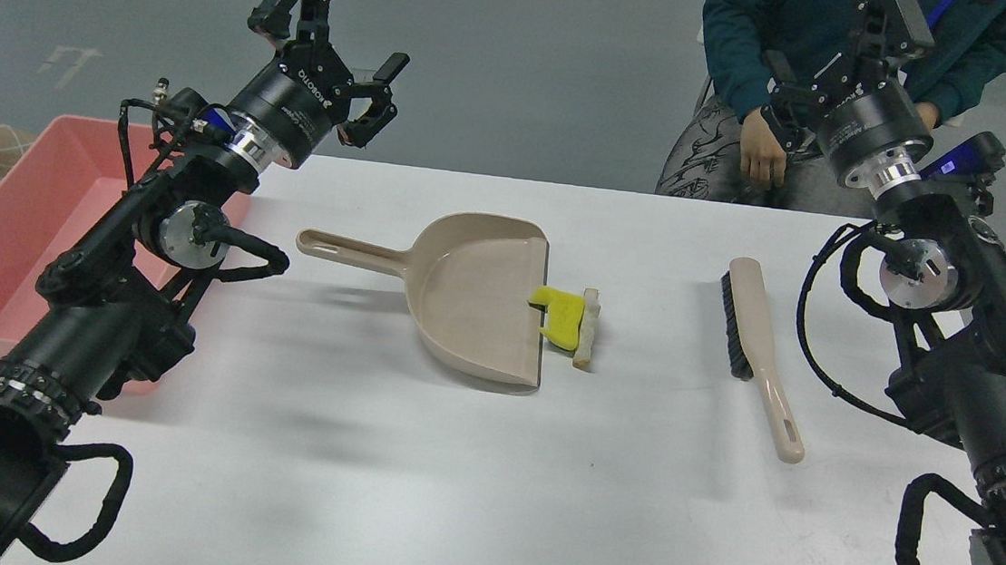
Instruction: Sweep and dump garbage into bin
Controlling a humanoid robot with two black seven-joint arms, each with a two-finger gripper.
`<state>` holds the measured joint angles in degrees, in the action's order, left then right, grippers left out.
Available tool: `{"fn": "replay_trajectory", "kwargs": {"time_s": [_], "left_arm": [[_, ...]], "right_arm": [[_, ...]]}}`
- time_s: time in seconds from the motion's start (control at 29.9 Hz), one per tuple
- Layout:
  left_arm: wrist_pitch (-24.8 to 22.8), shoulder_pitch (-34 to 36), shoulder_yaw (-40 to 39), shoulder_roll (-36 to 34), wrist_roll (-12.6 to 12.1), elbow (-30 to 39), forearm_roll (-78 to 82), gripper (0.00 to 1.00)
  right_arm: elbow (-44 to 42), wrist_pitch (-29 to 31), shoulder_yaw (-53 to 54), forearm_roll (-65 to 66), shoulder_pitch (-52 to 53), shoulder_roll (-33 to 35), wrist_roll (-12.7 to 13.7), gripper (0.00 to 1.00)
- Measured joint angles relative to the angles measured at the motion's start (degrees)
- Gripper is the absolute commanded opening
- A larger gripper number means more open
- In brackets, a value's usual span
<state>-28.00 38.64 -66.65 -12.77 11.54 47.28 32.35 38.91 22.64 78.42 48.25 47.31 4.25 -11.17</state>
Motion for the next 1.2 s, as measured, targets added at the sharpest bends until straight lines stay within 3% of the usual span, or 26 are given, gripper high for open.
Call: {"fn": "replay_trajectory", "kwargs": {"time_s": [0.6, 0.67, 0.8, 0.9, 1.2], "left_arm": [[0.0, 2.78, 0.87, -0.71, -0.28, -0.32, -1.13, 0.98], [0.03, 3.32, 0.96, -0.8, -1.31, -0.49, -1.0, 0.98], [1.67, 4.07, 0.44, -0.85, -6.3, -0.61, -1.24, 0.98], [3.39, 4.28, 0.05, -0.87, -8.62, -0.62, -1.3, 0.98], [5.47, 4.42, 0.97, -0.58, -9.2, -0.64, -0.78, 0.98]], "right_arm": [[1.0, -0.42, 0.05, -0.07, -0.26, 2.05, 0.08, 1.0], [1.16, -0.6, 0.16, -0.12, -0.33, 1.56, -0.15, 1.0], [1.66, -0.62, 0.22, -0.18, -0.43, 0.29, -0.25, 1.0], [1.86, -0.62, 0.24, -0.18, -0.44, -0.23, -0.33, 1.0], [1.93, -0.14, -0.07, -0.1, -0.58, -0.38, 0.02, 1.0]]}}
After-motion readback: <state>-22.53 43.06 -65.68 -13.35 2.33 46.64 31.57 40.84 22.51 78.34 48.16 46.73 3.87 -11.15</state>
